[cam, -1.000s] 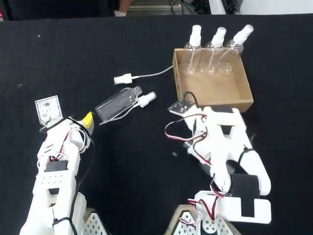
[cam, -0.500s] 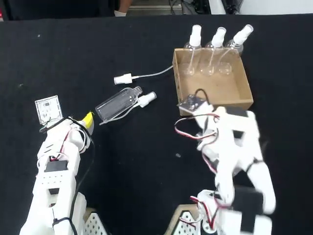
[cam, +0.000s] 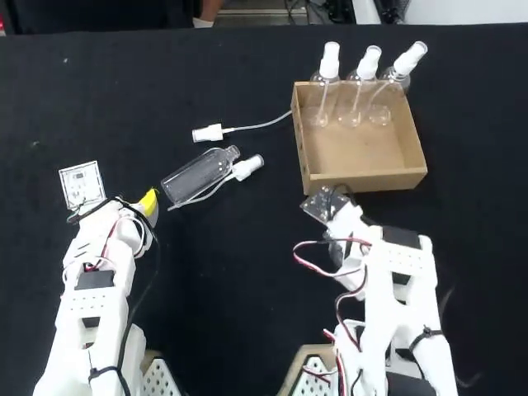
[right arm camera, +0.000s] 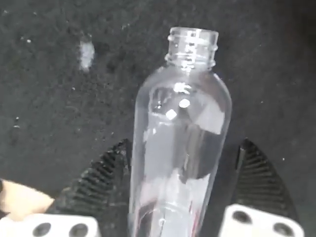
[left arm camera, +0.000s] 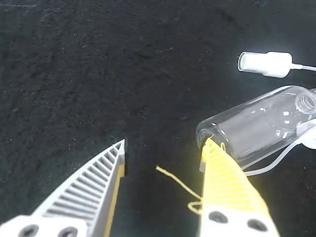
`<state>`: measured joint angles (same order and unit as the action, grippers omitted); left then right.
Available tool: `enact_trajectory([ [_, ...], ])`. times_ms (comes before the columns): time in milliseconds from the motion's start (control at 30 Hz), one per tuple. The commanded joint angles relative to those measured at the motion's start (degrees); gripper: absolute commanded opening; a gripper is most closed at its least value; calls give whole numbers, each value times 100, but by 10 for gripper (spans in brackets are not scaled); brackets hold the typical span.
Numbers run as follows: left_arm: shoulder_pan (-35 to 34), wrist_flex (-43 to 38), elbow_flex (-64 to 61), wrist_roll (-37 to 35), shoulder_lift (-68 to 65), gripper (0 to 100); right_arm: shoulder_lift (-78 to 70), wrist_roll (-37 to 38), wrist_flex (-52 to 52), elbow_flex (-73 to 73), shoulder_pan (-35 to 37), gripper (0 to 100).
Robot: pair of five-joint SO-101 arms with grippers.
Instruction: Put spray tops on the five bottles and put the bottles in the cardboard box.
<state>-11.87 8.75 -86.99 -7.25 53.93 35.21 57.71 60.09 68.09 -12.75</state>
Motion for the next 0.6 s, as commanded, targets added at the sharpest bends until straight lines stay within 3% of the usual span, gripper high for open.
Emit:
enact_trajectory([
  [0, -22, -53, 259, 0, 79, 242, -92, -360, -527, -22, -70, 301],
  [233, -22, -53, 259, 0, 88, 242, -954, -440, -607, -541, -53, 270],
  [333, -22, -53, 259, 0, 88, 242, -1376, -448, -607, -734, -53, 173],
  [400, -22, -53, 259, 0, 62, 243, -1525, -501, -607, -945, -88, 56],
  [433, -22, -53, 268, 0, 62, 244, -1508, -668, -598, -1121, -97, 3],
  [567, 189, -44, 259, 123, 53, 244, -927, -1758, 246, -2264, -114, 9],
])
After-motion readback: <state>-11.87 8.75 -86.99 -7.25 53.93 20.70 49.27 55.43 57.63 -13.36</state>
